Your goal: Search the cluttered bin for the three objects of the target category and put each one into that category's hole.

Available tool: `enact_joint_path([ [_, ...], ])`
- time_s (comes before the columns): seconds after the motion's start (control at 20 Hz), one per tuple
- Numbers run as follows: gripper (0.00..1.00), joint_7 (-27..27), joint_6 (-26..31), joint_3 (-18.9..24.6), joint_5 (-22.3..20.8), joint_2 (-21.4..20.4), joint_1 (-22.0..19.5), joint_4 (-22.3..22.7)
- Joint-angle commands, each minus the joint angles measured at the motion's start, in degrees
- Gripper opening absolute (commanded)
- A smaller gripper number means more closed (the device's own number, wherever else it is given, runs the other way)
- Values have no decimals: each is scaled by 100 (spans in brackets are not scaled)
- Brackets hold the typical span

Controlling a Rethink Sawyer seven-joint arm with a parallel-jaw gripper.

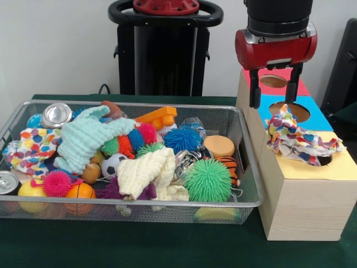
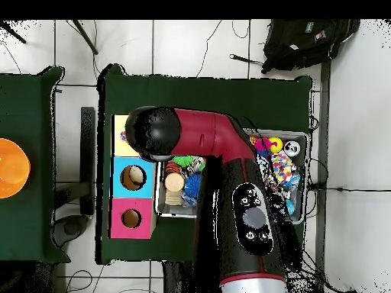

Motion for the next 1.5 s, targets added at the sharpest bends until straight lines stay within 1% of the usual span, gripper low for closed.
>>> enact_joint_path([
  [0.05, 100, -8, -225, 543, -64, 222, -170, 49],
  [0.3, 100, -20, -110, 579, -65, 286, -218, -91],
  [0.55, 100, 42, -161, 673, -30, 449, -240, -239],
  [0.7, 100, 164, -252, 651, -37, 455, -196, -264],
  [0.8, 100, 182, -190, 647, -31, 470, -192, -324],
  [1.15, 100, 185, -152, 692, -15, 484, -228, -333],
  [1.45, 100, 164, -245, 715, -34, 520, -249, -328],
  [1.5, 0, 191, -304, 720, -11, 510, -265, -287],
])
